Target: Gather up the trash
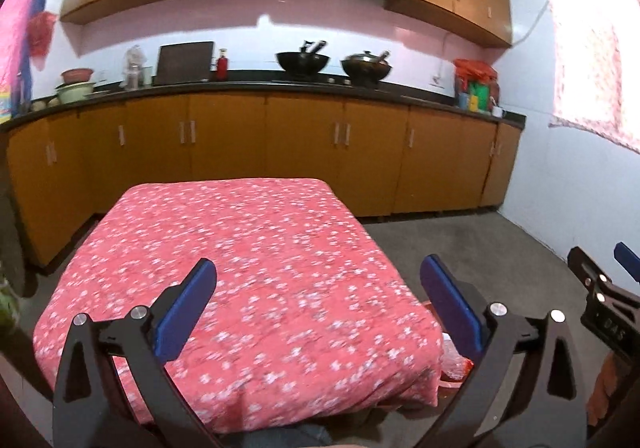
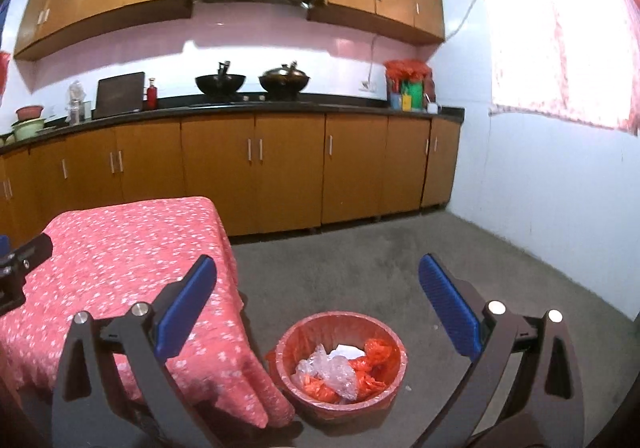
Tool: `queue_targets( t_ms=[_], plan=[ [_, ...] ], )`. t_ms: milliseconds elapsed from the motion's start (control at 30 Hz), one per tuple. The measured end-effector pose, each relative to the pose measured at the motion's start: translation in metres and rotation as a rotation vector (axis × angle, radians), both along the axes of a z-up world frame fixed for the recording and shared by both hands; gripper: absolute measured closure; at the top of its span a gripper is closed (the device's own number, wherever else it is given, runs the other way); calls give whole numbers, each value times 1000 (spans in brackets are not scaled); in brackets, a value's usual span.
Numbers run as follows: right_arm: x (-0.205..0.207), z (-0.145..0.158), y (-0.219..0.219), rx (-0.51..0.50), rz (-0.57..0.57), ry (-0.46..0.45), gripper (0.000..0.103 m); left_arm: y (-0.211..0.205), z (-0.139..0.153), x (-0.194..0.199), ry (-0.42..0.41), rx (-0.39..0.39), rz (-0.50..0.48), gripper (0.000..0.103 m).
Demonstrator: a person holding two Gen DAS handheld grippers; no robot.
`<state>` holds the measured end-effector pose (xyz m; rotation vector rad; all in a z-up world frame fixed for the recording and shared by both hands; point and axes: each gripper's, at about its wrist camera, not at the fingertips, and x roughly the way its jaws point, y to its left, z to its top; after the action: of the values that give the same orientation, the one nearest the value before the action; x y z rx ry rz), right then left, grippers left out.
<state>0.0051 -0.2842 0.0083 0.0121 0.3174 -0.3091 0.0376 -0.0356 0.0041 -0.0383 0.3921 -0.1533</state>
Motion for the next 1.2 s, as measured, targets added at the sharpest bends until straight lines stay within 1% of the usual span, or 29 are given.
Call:
queue_targets(
  t_ms=[167,367,533,767,1067,1200],
  plan=[
    [-16,0,21,23,44,7,4,15,-2,-22,-27,18,42,2],
    [-30,-3,34,21,39,6,4,28,-9,-44,-44,51,61,2],
    [-39,-7,43,1,46,11,4,31,-13,-52,-33,60,62,2],
    [-48,-11,47,7,51,18,4,32,-17,-59,-30,60,59,2],
    [-52,-12,45,13,50,9,4,26,-18,-69,-48,83,41,2],
    [-53,-12,45,20,48,10,4,26,-18,-69,-46,78,44,2]
  ],
)
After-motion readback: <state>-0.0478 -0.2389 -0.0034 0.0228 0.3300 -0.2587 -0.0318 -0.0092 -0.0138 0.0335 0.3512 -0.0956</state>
